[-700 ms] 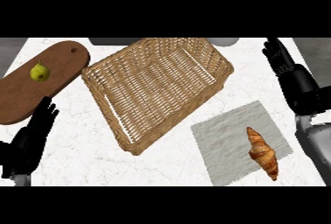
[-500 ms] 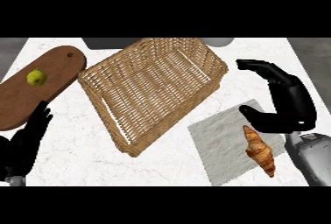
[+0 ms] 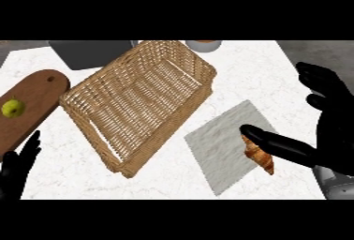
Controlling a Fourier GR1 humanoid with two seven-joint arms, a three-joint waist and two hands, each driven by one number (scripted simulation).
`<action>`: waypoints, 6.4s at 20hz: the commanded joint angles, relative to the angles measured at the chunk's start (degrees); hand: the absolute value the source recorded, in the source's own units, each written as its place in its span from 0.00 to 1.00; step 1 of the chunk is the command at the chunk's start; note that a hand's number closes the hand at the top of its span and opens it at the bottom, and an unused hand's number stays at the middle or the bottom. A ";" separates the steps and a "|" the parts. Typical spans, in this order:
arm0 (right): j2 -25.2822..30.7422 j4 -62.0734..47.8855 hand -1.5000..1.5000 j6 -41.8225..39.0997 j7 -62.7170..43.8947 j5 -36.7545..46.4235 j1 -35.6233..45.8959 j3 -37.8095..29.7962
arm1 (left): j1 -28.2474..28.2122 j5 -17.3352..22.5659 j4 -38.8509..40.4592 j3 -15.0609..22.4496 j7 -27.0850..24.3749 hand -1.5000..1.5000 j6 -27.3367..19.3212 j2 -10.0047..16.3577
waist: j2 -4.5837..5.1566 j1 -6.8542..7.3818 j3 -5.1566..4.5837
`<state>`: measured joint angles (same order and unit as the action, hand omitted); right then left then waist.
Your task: Pick the croissant from the placemat and place it in the basket
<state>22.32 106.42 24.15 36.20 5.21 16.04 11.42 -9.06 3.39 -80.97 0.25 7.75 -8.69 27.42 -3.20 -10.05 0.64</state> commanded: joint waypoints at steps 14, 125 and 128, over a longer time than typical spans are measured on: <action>-5.83 -1.03 0.00 27.13 12.68 30.26 -57.30 -1.43 | -2.22 -3.09 0.14 0.32 1.81 0.50 -3.41 -0.07 | 2.01 -1.85 -0.76; -22.10 -48.29 1.00 39.21 -2.87 57.17 -19.91 -16.40 | 10.42 -19.10 1.43 -0.68 5.96 0.50 6.06 -11.61 | 3.23 10.20 -0.61; -22.17 -44.07 1.00 43.53 -5.23 56.57 -20.49 -14.54 | 10.15 -17.84 -0.25 -2.50 6.70 0.50 7.20 -9.88 | 3.13 10.23 -0.59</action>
<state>2.58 62.90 60.47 30.90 61.07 -5.78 -4.53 0.81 -14.80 -79.84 -1.16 13.00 -2.35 16.20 -0.62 -0.52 -1.35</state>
